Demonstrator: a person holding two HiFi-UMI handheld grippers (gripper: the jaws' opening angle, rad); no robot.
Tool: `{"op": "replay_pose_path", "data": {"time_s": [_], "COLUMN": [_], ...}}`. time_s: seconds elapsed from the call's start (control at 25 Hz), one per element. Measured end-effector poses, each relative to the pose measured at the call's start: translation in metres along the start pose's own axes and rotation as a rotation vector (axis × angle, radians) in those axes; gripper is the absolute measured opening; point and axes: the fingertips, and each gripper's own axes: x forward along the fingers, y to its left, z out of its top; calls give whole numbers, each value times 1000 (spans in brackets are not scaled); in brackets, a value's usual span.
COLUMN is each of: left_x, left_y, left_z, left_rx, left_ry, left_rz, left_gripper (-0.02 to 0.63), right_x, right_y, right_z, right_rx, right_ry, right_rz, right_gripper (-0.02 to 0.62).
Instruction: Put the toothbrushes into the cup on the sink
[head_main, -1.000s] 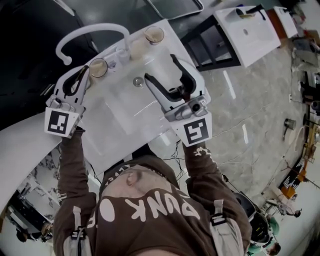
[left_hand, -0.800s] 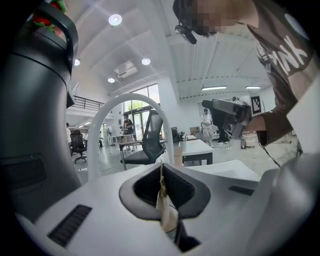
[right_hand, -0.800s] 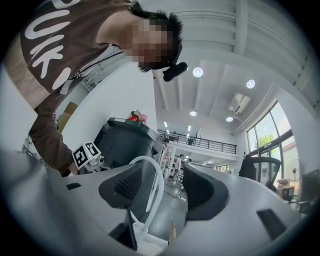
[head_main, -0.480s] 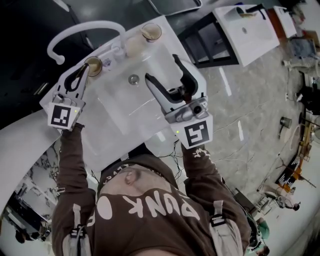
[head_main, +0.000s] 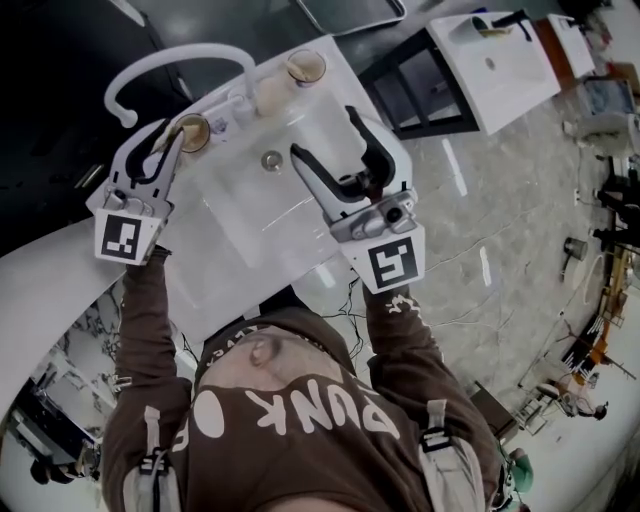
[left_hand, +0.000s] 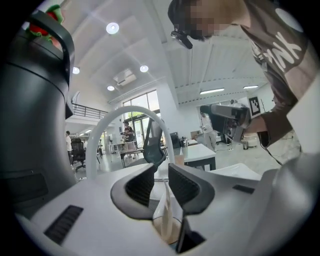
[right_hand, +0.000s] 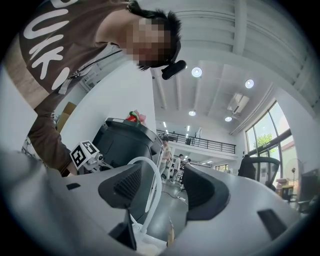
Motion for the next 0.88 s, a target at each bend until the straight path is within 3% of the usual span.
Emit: {"op": "replay_pose_path", "data": {"time_s": [0.2,0.52,0.88], "left_x": [-18,-82,-191], "left_y": [-15,-57,-87], "left_z": [56,123,152], "left_rx": [56,79,77], "left_ry": [-85,-165,-204], "left_rz": [-20,-130,-207], "left_gripper": [103,127,130], "right_x": [-1,-18,-46], "right_y": [12,65,166], "right_z": [13,45,98], "right_rx": [-2,26,22], "right_ry": [-12,14,55], "right_rz": [-3,-27,-78], "right_gripper": [268,288,287]}}
